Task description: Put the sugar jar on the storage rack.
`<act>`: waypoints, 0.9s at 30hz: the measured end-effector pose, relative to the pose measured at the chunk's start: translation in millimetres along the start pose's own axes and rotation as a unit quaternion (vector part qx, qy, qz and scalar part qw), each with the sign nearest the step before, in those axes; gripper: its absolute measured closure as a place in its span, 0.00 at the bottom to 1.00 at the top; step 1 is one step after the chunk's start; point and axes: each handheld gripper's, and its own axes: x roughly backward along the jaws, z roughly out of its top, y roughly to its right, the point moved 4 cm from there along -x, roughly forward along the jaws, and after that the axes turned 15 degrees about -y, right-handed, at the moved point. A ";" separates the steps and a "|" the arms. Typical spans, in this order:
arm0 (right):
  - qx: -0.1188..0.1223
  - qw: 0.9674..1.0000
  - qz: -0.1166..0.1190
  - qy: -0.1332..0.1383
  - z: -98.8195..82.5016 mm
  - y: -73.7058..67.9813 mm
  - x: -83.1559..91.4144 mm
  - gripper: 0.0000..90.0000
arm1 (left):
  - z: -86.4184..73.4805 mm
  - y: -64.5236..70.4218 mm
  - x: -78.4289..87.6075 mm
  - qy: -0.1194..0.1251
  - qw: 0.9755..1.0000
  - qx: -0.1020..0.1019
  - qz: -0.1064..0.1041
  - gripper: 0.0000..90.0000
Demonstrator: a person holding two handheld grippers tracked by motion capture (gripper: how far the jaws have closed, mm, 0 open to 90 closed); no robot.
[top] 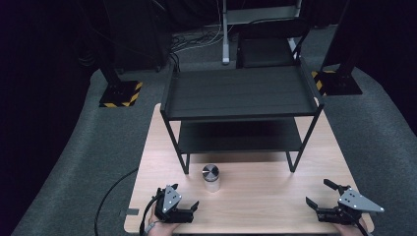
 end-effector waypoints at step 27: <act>-0.005 1.000 0.001 -0.003 1.2 0.3 -2.9 0.06 | 15.1 6.4 -23.9 0.004 1.000 -0.012 -0.015 0.02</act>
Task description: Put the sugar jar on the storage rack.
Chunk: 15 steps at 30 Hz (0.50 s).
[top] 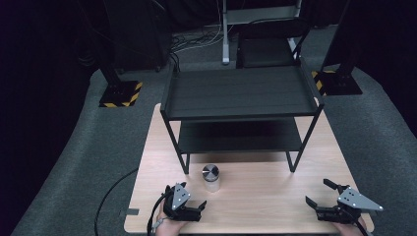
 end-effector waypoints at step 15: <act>0.002 1.000 0.002 -0.002 0.2 -0.6 -0.2 0.06 | 25.6 -4.2 -41.1 0.015 0.999 0.029 -0.015 0.03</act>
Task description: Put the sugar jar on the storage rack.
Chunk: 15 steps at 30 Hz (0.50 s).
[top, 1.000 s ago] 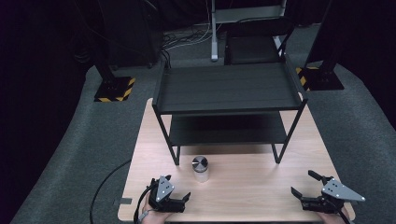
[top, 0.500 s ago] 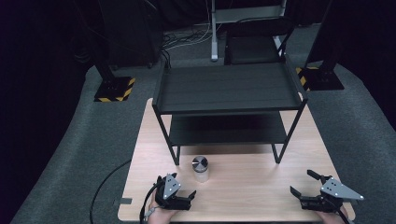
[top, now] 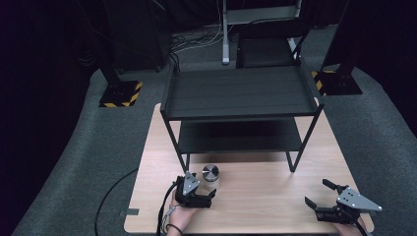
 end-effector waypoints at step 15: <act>-0.001 1.000 0.000 -0.002 -0.6 -0.3 0.8 0.06 | 2.9 14.9 -30.6 0.037 0.999 0.004 0.007 0.35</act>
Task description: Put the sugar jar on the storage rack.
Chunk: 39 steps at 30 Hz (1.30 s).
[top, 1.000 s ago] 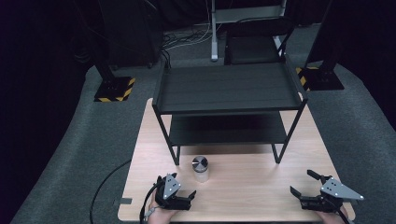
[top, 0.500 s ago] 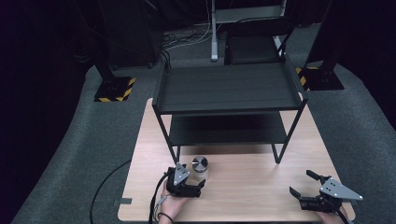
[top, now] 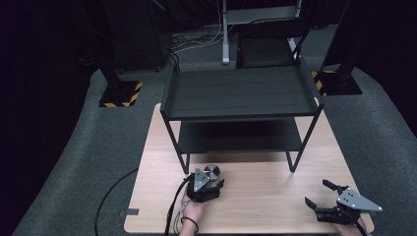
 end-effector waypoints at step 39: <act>0.006 1.000 -0.001 -0.005 1.8 -1.0 -1.4 0.07 | 88.0 14.4 49.3 0.114 0.989 -0.070 -0.070 0.35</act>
